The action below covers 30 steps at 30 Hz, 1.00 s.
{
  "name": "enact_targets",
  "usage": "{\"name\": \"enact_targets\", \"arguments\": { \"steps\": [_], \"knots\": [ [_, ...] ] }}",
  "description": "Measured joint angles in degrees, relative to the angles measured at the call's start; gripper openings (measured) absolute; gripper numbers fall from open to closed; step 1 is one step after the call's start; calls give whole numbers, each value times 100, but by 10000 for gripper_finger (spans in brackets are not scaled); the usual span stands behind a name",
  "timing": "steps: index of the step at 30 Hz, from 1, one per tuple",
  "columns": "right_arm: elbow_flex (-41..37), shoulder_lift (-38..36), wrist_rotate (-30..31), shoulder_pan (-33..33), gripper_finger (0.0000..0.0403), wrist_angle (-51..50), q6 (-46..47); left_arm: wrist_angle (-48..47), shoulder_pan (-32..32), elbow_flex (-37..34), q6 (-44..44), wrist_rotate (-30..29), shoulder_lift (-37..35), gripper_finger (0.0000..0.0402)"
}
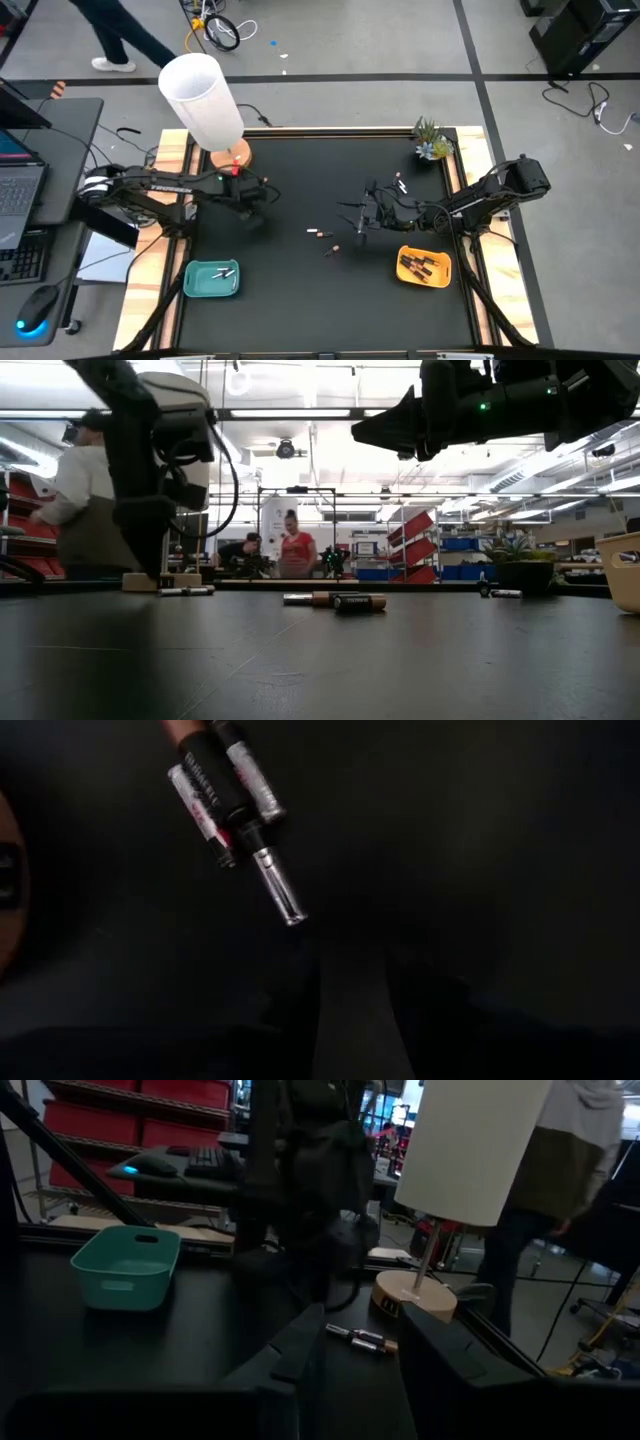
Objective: Sort batteries
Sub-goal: Put the silver battery into the green bin
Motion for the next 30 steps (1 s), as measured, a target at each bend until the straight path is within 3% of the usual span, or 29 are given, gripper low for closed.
{"name": "enact_targets", "arguments": {
  "steps": [9,14,23,30],
  "knots": [
    [0,0,-1,0,109,-48,13,784,792,-474,14,239,-258,133],
    [0,0,-2,0,107,-50,13,1080,964,-474,201,347,-288,141],
    [0,0,-2,-4,105,-54,13,1325,1254,-676,381,484,-273,190],
    [0,0,-2,-4,106,-52,6,1535,1255,-815,487,299,-178,189]
  ]
}}
